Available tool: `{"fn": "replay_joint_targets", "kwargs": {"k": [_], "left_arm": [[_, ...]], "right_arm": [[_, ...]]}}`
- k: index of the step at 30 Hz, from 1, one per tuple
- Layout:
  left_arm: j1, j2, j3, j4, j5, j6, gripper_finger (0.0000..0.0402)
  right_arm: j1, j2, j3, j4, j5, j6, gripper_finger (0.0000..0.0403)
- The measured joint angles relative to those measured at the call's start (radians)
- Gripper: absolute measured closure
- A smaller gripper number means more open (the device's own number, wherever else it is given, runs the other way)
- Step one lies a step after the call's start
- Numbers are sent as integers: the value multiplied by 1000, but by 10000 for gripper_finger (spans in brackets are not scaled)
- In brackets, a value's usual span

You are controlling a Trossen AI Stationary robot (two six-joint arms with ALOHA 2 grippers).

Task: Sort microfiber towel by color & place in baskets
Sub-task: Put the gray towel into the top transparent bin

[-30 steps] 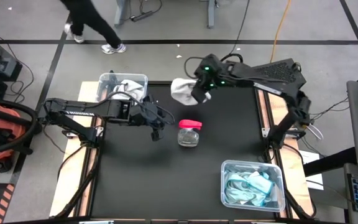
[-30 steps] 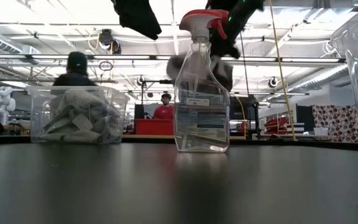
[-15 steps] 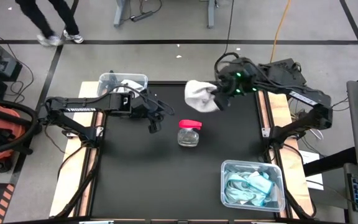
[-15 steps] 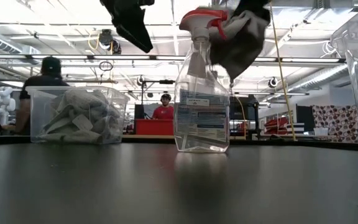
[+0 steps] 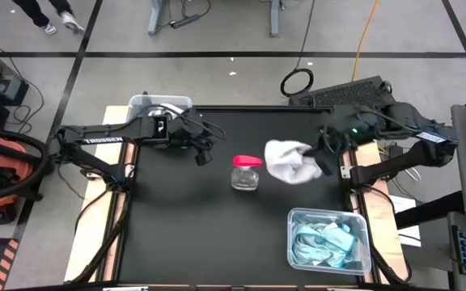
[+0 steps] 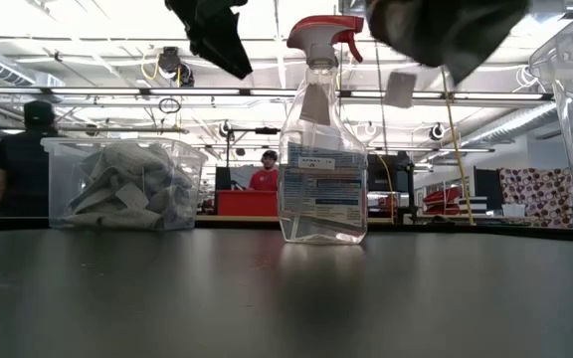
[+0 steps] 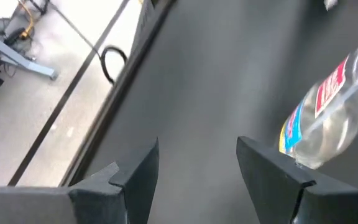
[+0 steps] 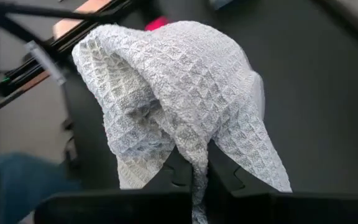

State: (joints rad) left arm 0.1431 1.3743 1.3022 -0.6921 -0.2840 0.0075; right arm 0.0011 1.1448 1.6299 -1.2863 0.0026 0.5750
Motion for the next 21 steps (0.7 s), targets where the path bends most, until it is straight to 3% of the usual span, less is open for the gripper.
{"fn": "replay_joint_targets", "kwargs": {"k": [7, 14, 21], "left_arm": [[8, -94, 0, 104, 20, 9, 181], [7, -165, 1, 258, 21, 80, 181], [7, -167, 1, 208, 46, 78, 181]], "right_arm": [[215, -24, 0, -27, 0, 199, 402], [379, -1, -6, -28, 0, 269, 402], [580, 41, -10, -27, -9, 386, 402]]}}
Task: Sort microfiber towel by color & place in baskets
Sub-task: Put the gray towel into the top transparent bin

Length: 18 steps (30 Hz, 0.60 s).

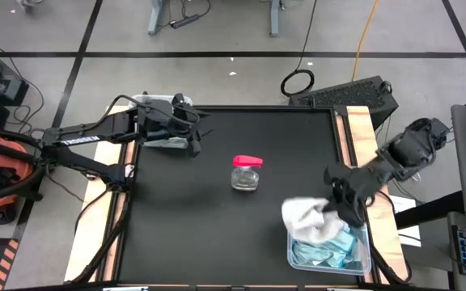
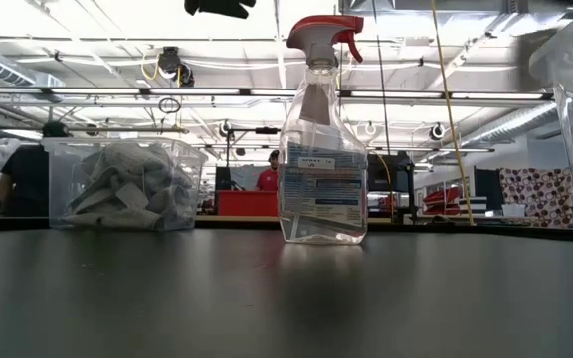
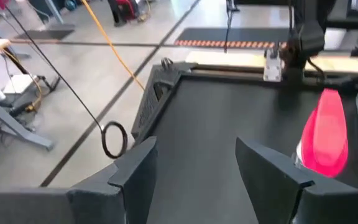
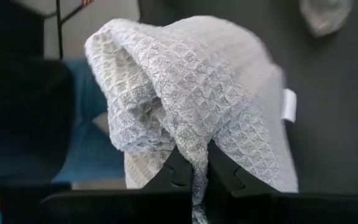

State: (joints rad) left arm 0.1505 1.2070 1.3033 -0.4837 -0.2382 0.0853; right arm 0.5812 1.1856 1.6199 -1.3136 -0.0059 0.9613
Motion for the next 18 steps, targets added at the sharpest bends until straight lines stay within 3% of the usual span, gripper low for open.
{"fn": "replay_joint_targets", "kwargs": {"k": [11, 18], "left_arm": [[0, 0, 0, -90, 8, -26, 181], [0, 0, 0, -104, 8, -27, 181]], "right_arm": [[241, 48, 0, 0, 89, 180, 402], [302, 54, 0, 14, 274, 149, 402]]}}
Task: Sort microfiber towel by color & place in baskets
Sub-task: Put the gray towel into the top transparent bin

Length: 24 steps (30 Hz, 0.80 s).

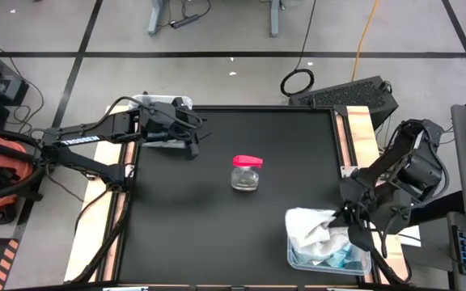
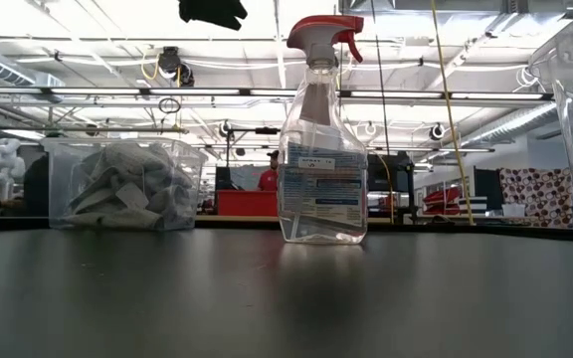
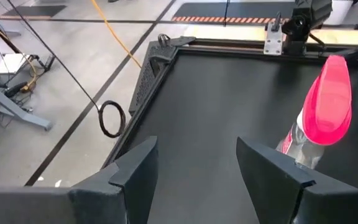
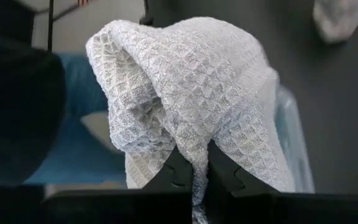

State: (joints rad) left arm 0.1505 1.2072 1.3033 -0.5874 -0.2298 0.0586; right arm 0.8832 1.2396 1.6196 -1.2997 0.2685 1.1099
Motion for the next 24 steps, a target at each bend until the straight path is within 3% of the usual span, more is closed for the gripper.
{"fn": "replay_joint_targets", "kwargs": {"k": [7, 11, 18, 24], "left_arm": [[0, -6, 25, 7, 194, -3, 181], [0, -6, 39, 36, 266, -5, 181], [0, -6, 40, 163, 361, -1, 173], [0, -6, 40, 210, 399, 0, 121]], "right_arm": [[-10, 0, 0, 110, 273, -234, 402], [-61, 0, 0, 178, 360, -382, 402], [-216, 0, 0, 374, 413, -682, 402], [-363, 0, 0, 566, 410, -920, 402]]}}
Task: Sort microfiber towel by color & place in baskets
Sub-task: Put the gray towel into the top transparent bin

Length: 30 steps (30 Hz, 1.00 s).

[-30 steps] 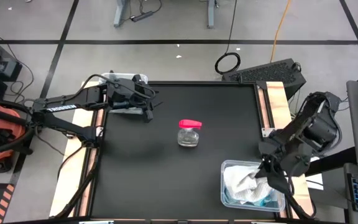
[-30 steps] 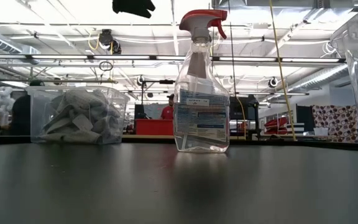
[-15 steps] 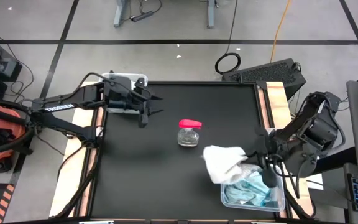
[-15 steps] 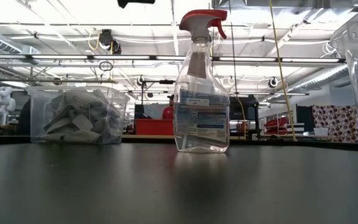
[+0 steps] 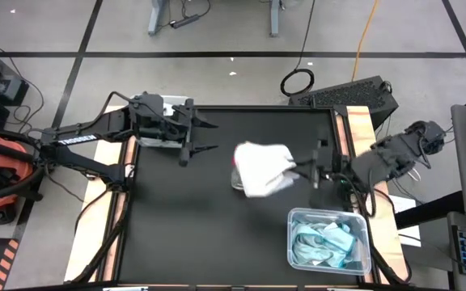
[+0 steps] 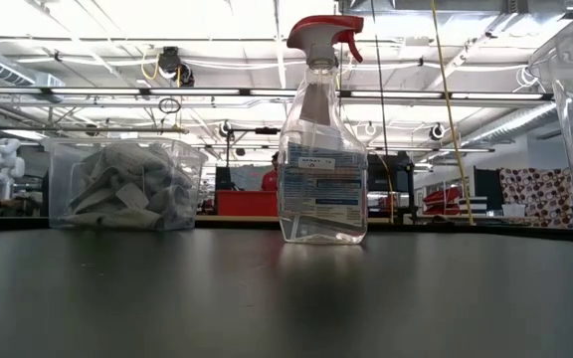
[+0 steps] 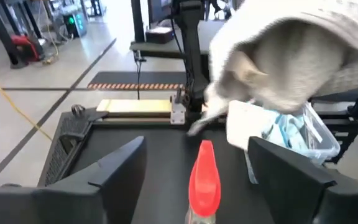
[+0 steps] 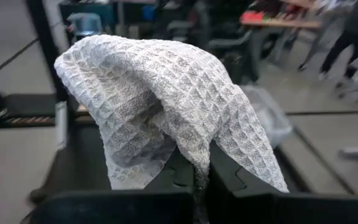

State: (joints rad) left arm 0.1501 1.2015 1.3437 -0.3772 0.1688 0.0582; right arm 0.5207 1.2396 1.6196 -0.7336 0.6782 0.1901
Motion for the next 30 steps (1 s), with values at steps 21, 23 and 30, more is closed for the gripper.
{"fn": "replay_joint_targets", "kwargs": {"k": [21, 23, 30], "left_arm": [[0, 24, 1, 139, 98, 3, 10], [0, 36, 1, 116, 97, 0, 10], [0, 58, 1, 59, -64, 2, 25]], "right_arm": [[-438, 218, 0, 306, -244, -189, 402], [-457, 242, 0, 335, -273, -189, 403], [-498, 282, -1, 417, -341, -184, 403]]}}
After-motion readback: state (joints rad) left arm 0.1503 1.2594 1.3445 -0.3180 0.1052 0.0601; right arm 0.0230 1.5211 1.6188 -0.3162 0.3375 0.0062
